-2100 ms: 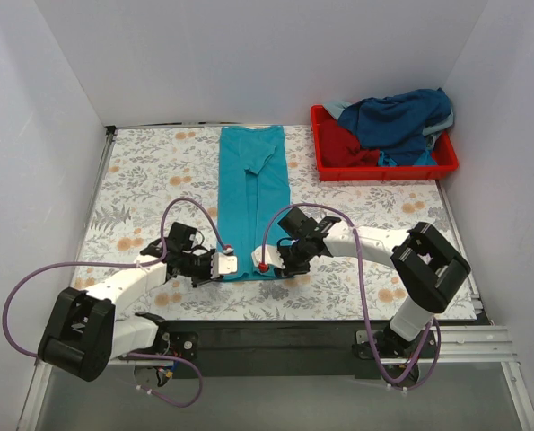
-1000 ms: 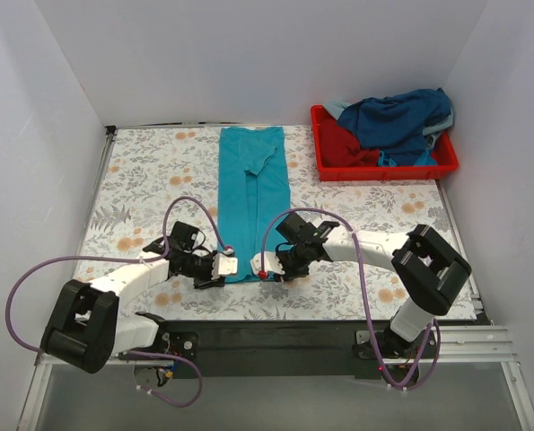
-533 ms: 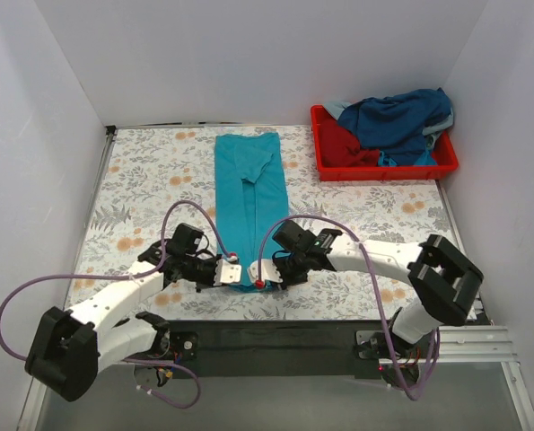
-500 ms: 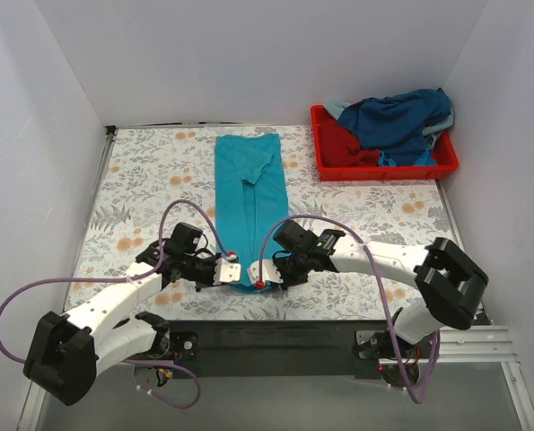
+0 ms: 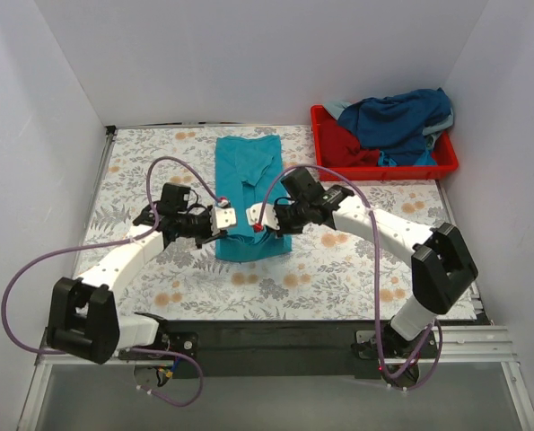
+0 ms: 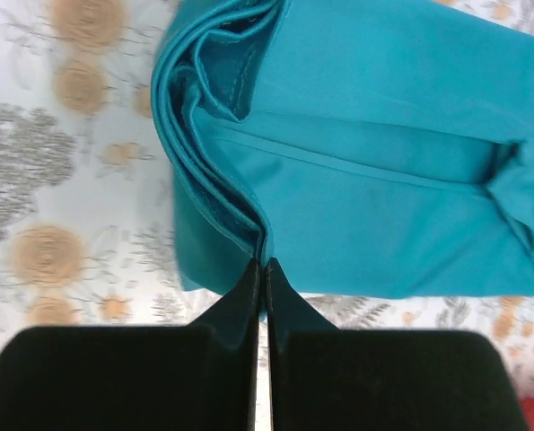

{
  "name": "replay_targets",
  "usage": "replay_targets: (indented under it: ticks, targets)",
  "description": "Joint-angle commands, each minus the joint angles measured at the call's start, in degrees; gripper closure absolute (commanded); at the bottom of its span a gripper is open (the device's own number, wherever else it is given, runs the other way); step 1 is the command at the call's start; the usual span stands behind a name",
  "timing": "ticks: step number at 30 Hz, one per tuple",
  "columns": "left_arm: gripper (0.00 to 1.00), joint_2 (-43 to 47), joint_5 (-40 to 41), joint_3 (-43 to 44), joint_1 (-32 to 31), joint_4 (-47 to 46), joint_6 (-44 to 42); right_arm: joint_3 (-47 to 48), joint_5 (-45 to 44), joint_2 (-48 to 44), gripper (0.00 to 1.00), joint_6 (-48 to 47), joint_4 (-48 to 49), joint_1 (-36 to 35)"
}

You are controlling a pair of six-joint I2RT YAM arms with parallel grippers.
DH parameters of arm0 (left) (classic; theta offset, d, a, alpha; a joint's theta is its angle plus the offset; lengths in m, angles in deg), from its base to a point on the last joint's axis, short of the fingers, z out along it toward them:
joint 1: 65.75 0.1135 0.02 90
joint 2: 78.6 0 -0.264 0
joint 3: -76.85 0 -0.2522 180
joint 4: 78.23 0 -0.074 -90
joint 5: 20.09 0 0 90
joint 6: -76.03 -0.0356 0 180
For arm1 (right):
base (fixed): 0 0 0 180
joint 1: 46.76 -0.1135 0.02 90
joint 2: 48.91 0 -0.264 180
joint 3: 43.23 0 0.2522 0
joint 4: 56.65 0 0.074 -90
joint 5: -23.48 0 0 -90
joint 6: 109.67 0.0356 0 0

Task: Fold and stack the t-shirts
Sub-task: Fold the tshirt

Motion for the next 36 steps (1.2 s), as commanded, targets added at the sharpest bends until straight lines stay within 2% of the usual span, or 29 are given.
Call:
replay_targets:
  ticks: [1,8,19,26,36]
  targets:
    - [1.0,-4.52,-1.75,5.55,3.13,-6.64,0.39,6.16,1.44,3.56,0.99,-5.09,-1.09,2.33]
    - [1.0,-17.87,-2.54,14.34,6.75,-11.39,0.04,16.53,2.14,13.66,0.99,-9.67,-1.09,8.04]
    - [1.0,-31.94,-0.08,24.54,8.95,-17.01,-0.05,31.56,2.05,27.81,0.99,-14.15,-1.09,13.06]
    - [1.0,-36.61,1.41,27.0,9.56,-19.65,0.13,36.4,1.62,33.36,0.99,-14.51,-0.82,14.29]
    - [1.0,-40.65,3.7,28.15,9.74,-22.64,1.45,38.34,-0.41,37.4,0.99,-13.89,2.43,14.99]
